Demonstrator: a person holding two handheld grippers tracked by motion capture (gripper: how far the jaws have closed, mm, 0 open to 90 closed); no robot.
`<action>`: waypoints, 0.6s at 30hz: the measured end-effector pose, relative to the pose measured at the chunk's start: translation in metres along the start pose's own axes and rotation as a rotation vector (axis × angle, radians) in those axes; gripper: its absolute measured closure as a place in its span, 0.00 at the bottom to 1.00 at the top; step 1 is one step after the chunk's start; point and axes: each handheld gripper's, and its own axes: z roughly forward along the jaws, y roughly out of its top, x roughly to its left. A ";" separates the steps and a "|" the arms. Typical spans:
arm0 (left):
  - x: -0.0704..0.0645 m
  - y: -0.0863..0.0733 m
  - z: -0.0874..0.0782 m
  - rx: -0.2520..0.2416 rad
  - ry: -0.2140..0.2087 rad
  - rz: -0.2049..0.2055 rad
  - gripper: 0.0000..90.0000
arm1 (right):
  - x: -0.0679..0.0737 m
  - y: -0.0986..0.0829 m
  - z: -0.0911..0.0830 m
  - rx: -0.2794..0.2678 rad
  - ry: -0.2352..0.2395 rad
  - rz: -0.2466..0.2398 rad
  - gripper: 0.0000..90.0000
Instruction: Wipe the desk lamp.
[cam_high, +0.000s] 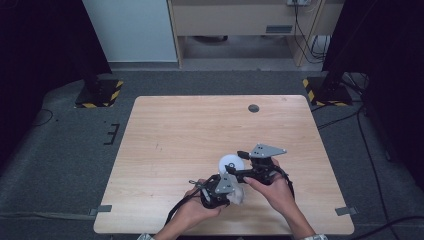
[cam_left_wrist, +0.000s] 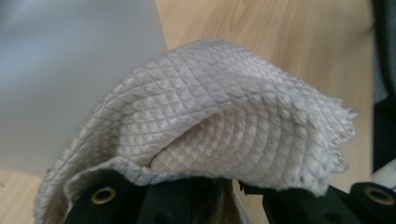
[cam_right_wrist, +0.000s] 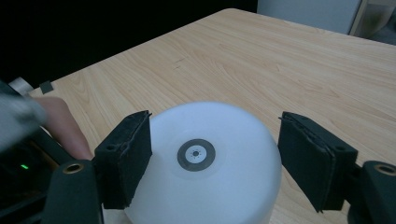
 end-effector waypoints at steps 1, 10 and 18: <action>0.000 0.003 -0.005 -0.033 0.000 -0.010 0.85 | 0.000 0.000 0.000 0.000 0.000 0.000 0.30; 0.004 -0.007 0.007 0.066 -0.012 -0.024 0.85 | 0.000 0.000 0.000 -0.002 0.000 -0.002 0.30; 0.007 -0.010 -0.011 0.037 -0.009 -0.032 0.85 | 0.000 0.000 0.000 0.000 0.000 0.000 0.30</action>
